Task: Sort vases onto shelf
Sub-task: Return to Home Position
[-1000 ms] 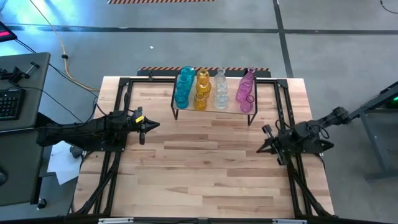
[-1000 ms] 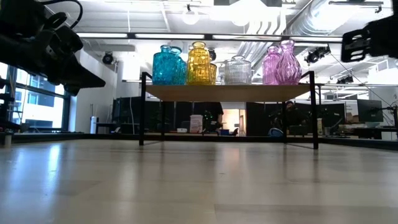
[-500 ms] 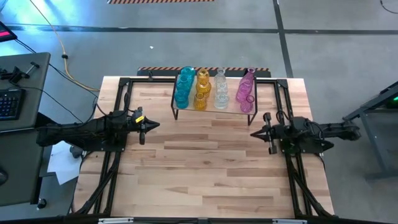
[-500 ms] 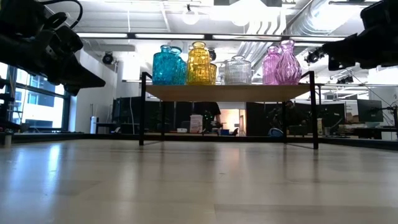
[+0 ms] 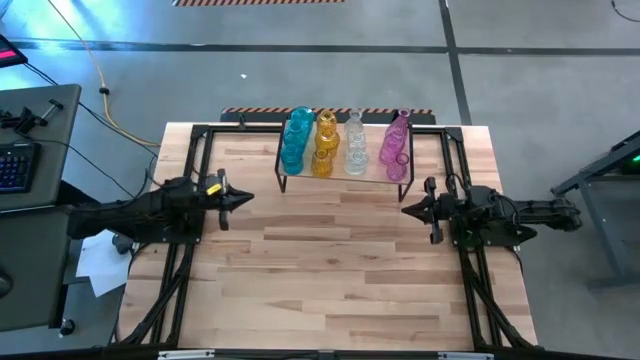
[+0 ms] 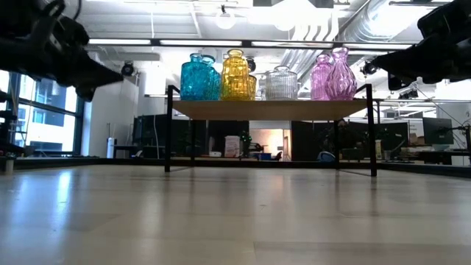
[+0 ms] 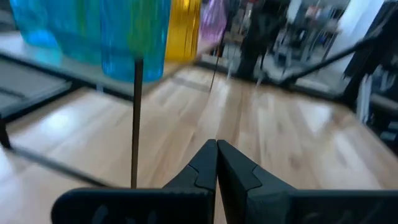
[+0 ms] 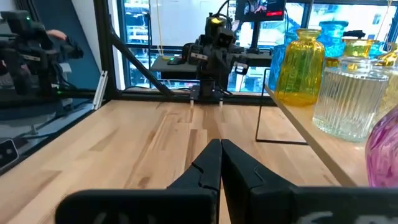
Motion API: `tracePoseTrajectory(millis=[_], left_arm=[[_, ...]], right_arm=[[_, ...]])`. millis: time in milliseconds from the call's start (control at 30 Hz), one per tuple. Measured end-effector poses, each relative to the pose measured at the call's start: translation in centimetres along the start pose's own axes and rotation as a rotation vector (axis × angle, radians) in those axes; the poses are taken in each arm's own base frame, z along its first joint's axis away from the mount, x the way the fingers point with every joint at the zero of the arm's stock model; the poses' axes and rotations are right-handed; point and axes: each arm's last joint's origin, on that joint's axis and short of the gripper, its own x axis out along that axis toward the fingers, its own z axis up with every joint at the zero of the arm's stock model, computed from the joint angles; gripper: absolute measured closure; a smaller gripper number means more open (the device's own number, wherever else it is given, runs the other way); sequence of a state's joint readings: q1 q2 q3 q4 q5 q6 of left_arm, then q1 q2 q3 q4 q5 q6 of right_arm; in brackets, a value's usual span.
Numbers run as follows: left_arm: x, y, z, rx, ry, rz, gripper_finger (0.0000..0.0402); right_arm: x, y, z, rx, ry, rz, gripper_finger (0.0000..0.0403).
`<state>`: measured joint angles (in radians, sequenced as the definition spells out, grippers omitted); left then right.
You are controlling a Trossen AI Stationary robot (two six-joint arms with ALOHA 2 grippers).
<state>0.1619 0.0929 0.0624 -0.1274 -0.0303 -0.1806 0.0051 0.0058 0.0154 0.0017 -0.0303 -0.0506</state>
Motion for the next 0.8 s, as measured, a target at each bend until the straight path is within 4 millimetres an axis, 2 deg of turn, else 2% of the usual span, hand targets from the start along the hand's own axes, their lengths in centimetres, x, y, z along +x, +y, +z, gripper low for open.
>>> tracePoseTrajectory(millis=[267,800], left_arm=[[-0.75,-0.18,1.17,-0.004,-0.149,-0.027,0.0398],[-0.68,-0.09,0.75,-0.004,-0.106,-0.014,0.0398]], right_arm=[[0.0,0.0,0.0,0.007,0.0,0.0,0.0402],[0.0,0.0,-0.01,0.008,0.001,0.0,0.0402]])
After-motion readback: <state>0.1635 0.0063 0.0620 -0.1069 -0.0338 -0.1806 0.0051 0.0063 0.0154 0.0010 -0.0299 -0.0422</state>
